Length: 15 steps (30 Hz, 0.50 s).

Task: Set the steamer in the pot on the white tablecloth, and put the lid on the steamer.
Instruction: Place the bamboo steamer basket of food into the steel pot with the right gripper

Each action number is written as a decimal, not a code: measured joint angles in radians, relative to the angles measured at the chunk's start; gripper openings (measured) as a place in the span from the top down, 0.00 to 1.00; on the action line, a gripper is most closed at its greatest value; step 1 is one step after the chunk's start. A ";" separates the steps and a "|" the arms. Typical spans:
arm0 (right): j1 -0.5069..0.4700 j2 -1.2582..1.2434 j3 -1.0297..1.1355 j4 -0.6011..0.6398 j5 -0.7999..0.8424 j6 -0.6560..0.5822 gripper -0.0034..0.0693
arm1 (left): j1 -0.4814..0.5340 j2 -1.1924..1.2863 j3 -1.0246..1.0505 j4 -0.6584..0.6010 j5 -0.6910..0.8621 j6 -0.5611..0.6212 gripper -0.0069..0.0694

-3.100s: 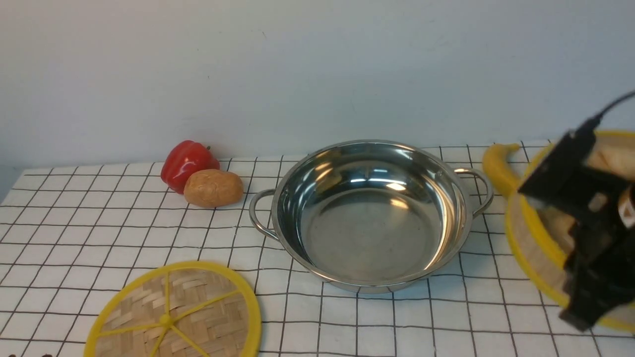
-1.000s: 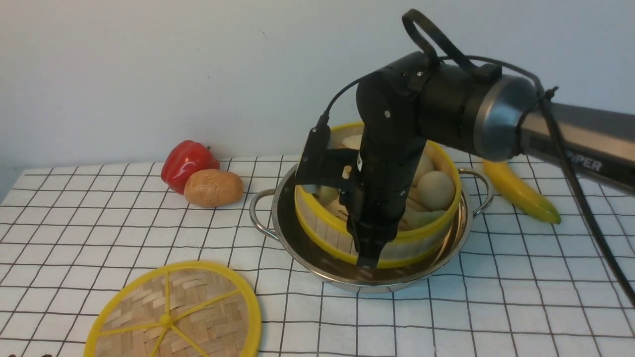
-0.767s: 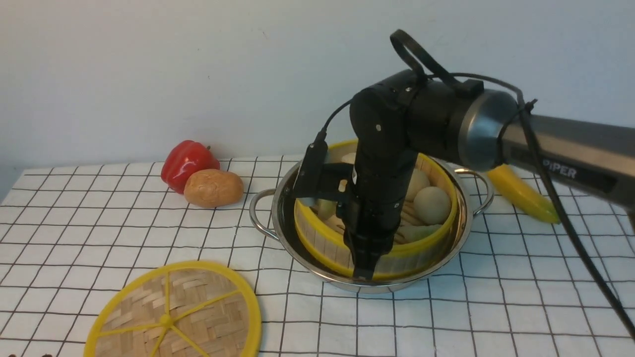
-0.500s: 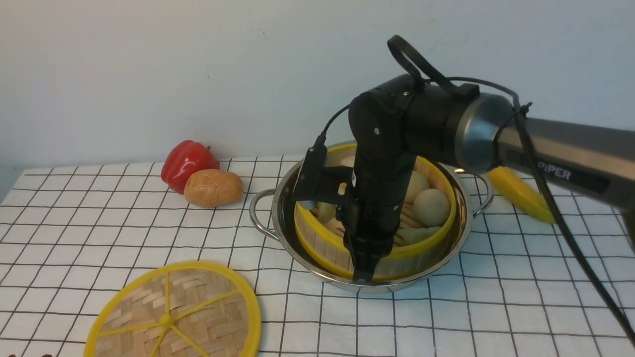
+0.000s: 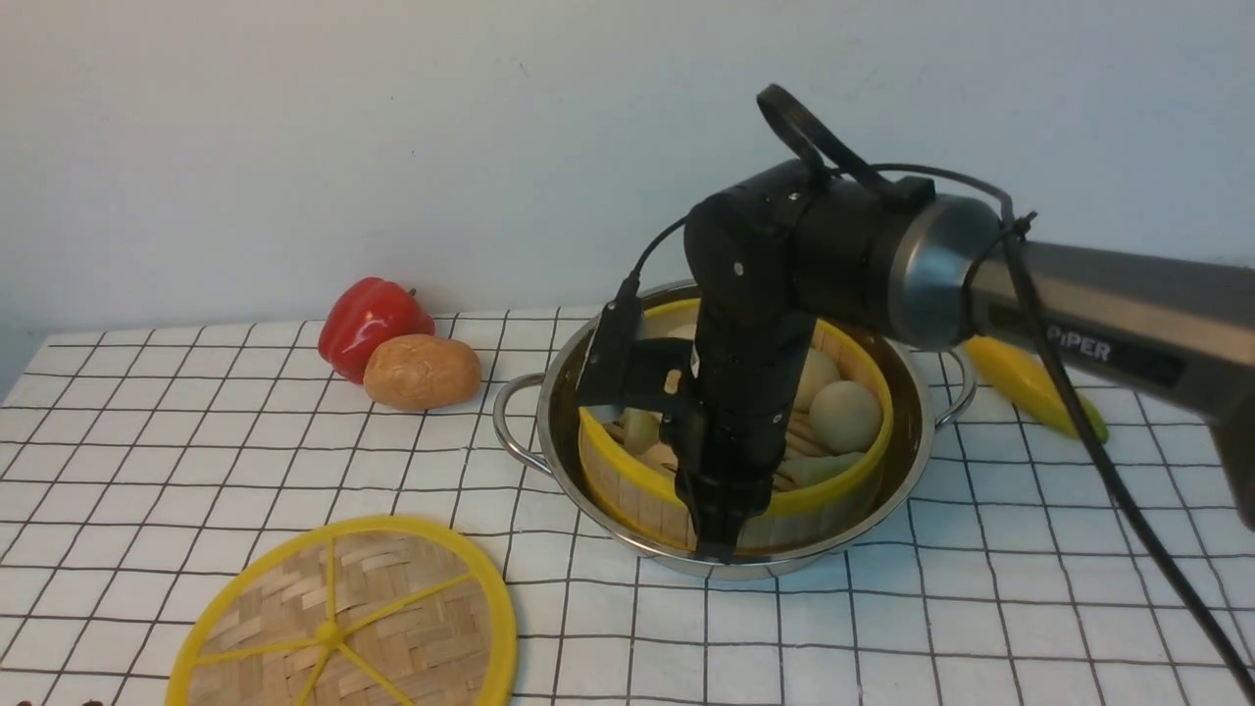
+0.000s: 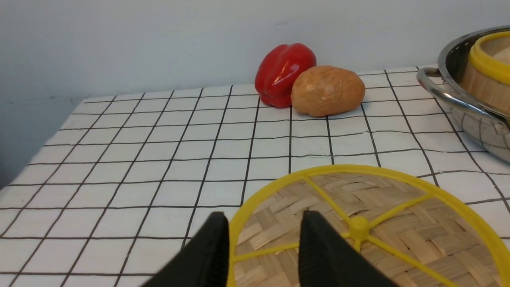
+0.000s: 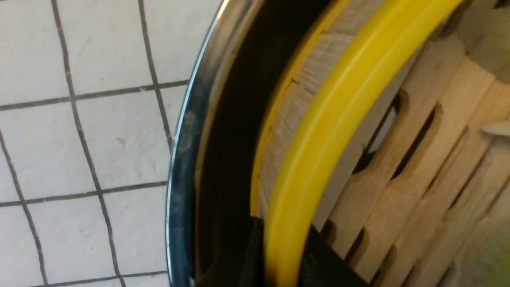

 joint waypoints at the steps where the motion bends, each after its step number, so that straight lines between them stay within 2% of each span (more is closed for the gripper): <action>1: 0.000 0.000 0.000 -0.002 -0.001 0.000 0.73 | 0.000 0.000 0.000 0.000 0.000 0.000 0.59; 3: 0.000 0.000 0.000 -0.003 -0.001 0.000 0.67 | 0.000 0.000 0.000 0.000 0.000 0.000 0.59; 5: 0.000 0.000 -0.002 -0.008 -0.010 0.000 0.55 | 0.000 0.000 0.000 0.000 0.000 0.000 0.59; 8: 0.000 -0.002 -0.003 -0.022 -0.016 0.000 0.47 | 0.000 0.000 0.000 0.000 0.000 0.000 0.59; 15: 0.000 -0.068 -0.003 -0.030 -0.018 0.026 0.41 | 0.000 0.000 0.000 0.000 0.000 0.000 0.59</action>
